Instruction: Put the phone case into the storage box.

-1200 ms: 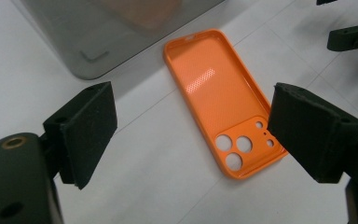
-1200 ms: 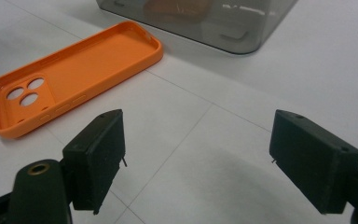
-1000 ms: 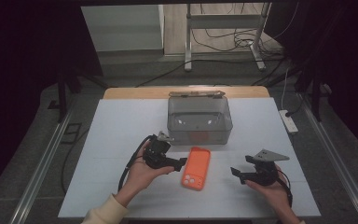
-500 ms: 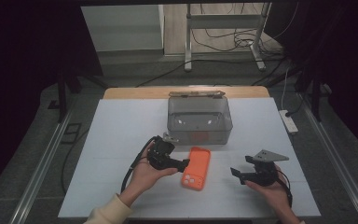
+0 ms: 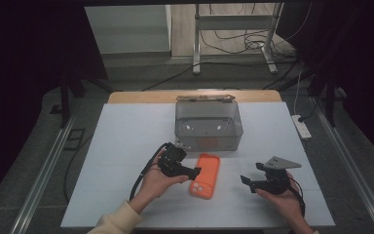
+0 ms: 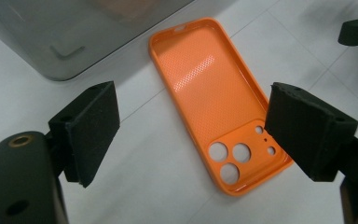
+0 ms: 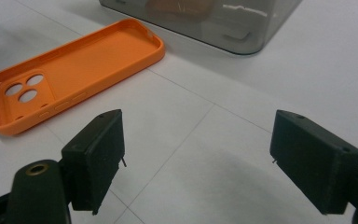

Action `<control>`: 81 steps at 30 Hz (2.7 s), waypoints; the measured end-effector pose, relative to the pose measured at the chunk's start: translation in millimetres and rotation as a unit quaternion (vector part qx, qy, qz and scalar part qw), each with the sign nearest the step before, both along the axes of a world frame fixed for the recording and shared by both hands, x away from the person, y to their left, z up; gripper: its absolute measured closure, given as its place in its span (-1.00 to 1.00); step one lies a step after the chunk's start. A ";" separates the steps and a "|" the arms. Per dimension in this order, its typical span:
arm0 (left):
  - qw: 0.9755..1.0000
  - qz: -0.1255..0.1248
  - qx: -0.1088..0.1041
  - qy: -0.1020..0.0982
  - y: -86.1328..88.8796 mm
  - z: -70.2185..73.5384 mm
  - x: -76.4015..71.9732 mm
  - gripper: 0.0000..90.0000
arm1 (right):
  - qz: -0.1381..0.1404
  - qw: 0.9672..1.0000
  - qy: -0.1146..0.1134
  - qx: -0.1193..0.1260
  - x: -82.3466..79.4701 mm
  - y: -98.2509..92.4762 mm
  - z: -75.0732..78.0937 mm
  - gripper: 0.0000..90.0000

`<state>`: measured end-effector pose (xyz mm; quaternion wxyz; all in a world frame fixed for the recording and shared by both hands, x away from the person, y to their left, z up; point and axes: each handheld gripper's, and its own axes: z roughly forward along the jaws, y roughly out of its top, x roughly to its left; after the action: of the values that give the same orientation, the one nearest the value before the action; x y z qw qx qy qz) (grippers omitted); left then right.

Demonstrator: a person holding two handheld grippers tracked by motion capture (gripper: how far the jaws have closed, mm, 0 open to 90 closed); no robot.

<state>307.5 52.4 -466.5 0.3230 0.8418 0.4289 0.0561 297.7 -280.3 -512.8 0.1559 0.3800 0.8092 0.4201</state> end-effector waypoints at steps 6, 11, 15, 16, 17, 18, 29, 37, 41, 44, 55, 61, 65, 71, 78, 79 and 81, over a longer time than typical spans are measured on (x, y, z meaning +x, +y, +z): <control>1.000 0.003 0.003 0.007 -2.8 -5.0 2.0 -0.60 | 0.000 1.000 -0.001 -0.001 0.1 0.1 -0.1 -0.61; 1.000 0.009 0.009 0.011 -6.5 -8.5 4.5 -0.59 | 0.000 1.000 -0.001 -0.002 0.0 0.4 -0.2 -0.61; 1.000 0.008 0.010 0.016 -10.1 -11.2 7.6 -0.57 | 0.000 1.000 -0.001 -0.001 0.2 0.6 -0.5 -0.61; 1.000 0.007 0.012 0.017 -11.1 -11.7 8.3 -0.57 | 0.000 1.000 -0.001 -0.001 0.1 0.7 -0.6 -0.61; 1.000 0.008 0.013 0.017 -12.2 -12.5 8.9 -0.57 | 0.001 1.000 -0.001 -0.001 0.2 0.6 -0.6 -0.61; 1.000 0.008 0.013 0.017 -12.2 -12.5 8.9 -0.57 | 0.001 1.000 -0.001 -0.001 0.2 0.6 -0.6 -0.61; 0.999 0.008 0.030 0.026 -23.1 -21.5 12.5 -0.52 | -0.005 1.000 0.003 0.006 0.3 0.9 -0.8 -0.63; 0.999 0.012 0.032 0.027 -28.6 -26.3 13.1 -0.54 | -0.005 1.000 0.001 0.002 0.3 0.7 -0.7 -0.62; 0.999 0.015 0.035 0.029 -30.8 -28.2 14.2 -0.52 | -0.005 1.000 0.002 0.001 0.3 0.7 -0.8 -0.62; 0.999 0.018 0.036 0.028 -31.0 -28.4 14.5 -0.51 | -0.005 1.000 0.002 0.001 0.2 0.7 -0.7 -0.62; 0.999 0.021 0.033 0.036 -30.2 -33.0 17.4 -0.51 | -0.006 1.000 0.002 0.001 0.3 0.6 -0.9 -0.62; 0.998 0.023 0.036 0.038 -30.2 -35.6 18.6 -0.50 | -0.005 1.000 0.002 0.001 0.4 0.7 -1.1 -0.62; 0.998 0.024 0.035 0.041 -30.9 -37.1 20.1 -0.48 | -0.006 1.000 0.003 -0.001 0.4 0.6 -1.1 -0.62; 0.998 0.024 0.035 0.045 -32.2 -39.4 22.0 -0.48 | -0.005 1.000 0.003 -0.001 0.5 0.7 -1.2 -0.62; 0.998 0.019 0.036 0.050 -34.0 -42.5 23.7 -0.45 | -0.006 1.000 0.003 -0.002 0.5 0.6 -1.3 -0.62; 0.998 0.018 0.037 0.050 -33.9 -42.6 24.0 -0.45 | -0.006 1.000 0.003 -0.002 0.6 0.6 -1.3 -0.62; 0.998 0.018 0.038 0.050 -33.8 -42.9 24.3 -0.44 | -0.006 1.000 0.003 -0.002 0.6 0.7 -1.3 -0.62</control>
<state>331.8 18.6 -509.4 0.2678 0.8472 0.4573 0.0364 298.3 -279.6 -514.1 0.1564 0.3863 0.8080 0.4165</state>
